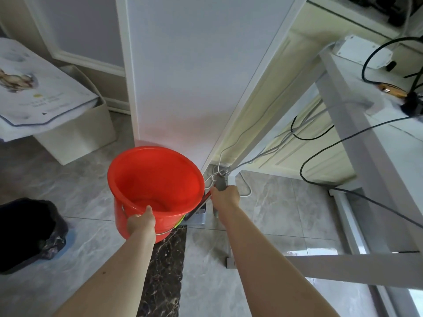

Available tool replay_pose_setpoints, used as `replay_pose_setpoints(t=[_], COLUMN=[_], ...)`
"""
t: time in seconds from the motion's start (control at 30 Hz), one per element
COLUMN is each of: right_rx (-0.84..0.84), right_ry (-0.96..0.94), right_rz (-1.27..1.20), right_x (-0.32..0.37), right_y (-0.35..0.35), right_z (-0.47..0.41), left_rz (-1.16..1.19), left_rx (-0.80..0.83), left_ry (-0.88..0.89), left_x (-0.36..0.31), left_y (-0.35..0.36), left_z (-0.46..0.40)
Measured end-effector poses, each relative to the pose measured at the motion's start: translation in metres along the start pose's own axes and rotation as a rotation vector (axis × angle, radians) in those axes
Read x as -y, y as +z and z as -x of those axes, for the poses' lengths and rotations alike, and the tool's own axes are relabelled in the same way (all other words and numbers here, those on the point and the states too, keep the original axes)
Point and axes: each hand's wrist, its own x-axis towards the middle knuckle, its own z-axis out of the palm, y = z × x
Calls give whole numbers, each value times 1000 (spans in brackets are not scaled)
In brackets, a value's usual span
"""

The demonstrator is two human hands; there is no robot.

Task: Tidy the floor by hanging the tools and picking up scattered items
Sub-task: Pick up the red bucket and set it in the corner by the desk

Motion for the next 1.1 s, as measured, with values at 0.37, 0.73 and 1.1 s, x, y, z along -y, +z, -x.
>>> replay_pose_setpoints(t=[0.37, 0.73, 1.1], right_rx=[-6, 177, 440], right_ry=[-59, 169, 183], right_rz=[2, -209, -89], right_x=[-6, -51, -74], right_y=[13, 72, 188], right_z=[12, 16, -2], left_rz=[147, 158, 22], left_rx=[-27, 9, 52], left_ry=[-12, 10, 50], left_x=[0, 8, 15], left_y=[6, -13, -32], left_z=[-3, -28, -117])
